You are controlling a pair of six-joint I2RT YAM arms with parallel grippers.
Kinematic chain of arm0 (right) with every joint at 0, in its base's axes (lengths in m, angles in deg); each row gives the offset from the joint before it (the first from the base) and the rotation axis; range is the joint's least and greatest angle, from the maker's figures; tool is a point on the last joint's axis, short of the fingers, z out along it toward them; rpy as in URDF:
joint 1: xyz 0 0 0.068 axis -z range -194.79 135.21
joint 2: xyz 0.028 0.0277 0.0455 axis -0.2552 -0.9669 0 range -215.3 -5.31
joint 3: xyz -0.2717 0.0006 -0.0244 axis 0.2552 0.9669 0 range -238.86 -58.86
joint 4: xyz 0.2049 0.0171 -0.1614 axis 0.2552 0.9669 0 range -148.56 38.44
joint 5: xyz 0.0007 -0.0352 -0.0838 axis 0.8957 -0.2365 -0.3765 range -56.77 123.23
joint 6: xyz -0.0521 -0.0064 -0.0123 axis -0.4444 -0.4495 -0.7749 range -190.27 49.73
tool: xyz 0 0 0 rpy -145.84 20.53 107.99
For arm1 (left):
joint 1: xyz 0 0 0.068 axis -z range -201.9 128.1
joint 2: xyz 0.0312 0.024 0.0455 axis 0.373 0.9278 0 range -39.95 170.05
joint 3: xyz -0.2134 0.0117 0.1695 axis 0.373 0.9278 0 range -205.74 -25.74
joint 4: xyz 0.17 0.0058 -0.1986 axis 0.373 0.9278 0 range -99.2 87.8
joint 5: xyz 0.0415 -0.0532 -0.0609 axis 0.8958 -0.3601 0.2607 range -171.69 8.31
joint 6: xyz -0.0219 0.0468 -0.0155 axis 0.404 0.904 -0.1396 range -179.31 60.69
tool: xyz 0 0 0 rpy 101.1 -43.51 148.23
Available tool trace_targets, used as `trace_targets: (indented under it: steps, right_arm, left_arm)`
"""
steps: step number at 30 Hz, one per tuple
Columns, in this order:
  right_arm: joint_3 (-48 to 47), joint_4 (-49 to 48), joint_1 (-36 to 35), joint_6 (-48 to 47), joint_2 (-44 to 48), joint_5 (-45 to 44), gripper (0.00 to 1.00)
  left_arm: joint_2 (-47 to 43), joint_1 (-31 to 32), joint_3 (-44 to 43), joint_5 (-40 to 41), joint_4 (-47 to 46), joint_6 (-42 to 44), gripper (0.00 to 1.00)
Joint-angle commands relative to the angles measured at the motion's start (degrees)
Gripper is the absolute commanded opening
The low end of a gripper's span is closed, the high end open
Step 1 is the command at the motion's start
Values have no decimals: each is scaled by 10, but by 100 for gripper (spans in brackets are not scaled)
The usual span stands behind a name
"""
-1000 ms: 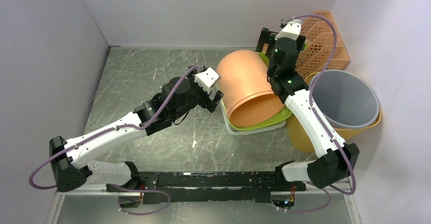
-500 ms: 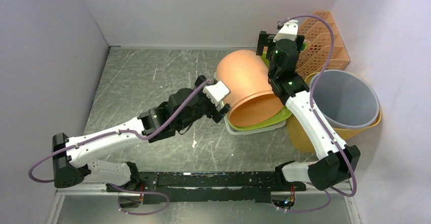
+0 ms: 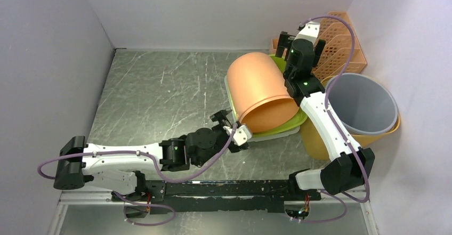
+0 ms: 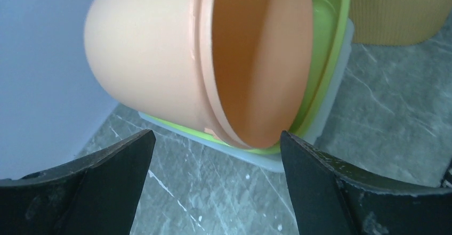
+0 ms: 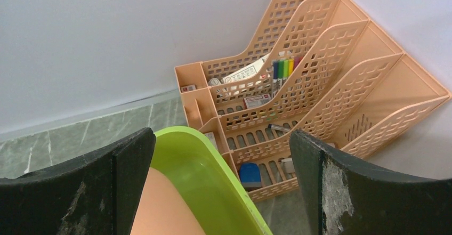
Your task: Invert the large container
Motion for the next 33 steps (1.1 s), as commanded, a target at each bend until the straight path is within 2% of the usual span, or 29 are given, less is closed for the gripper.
trace_targets:
  steps: [1, 7, 11, 15, 19, 23, 26, 28, 33]
  right_arm:
    - [11, -1, 9, 36, 8, 19, 100]
    - [14, 5, 11, 50, 6, 41, 100]
    - [26, 0, 13, 52, 16, 46, 100]
    - [38, -6, 15, 47, 23, 45, 100]
    - [47, -9, 18, 46, 24, 48, 100]
    - [55, -14, 20, 51, 24, 54, 100]
    - [58, -15, 22, 55, 23, 58, 100]
    - [60, -15, 23, 55, 23, 56, 100]
    - [68, -13, 29, 65, 29, 24, 100]
  left_arm:
    - [17, 2, 29, 67, -201, 60, 100]
    - [123, 1, 27, 138, -380, 134, 100]
    - [180, -4, -4, 167, -397, 112, 100]
    - [202, -14, -9, 186, -433, 107, 93]
    - [212, -19, -13, 205, -450, 114, 74]
    - [216, -22, -8, 242, -485, 135, 30]
    - [220, -26, -11, 253, -482, 126, 10]
    - [221, -27, -6, 255, -501, 132, 7]
    - [213, -29, -20, 265, -516, 165, 7]
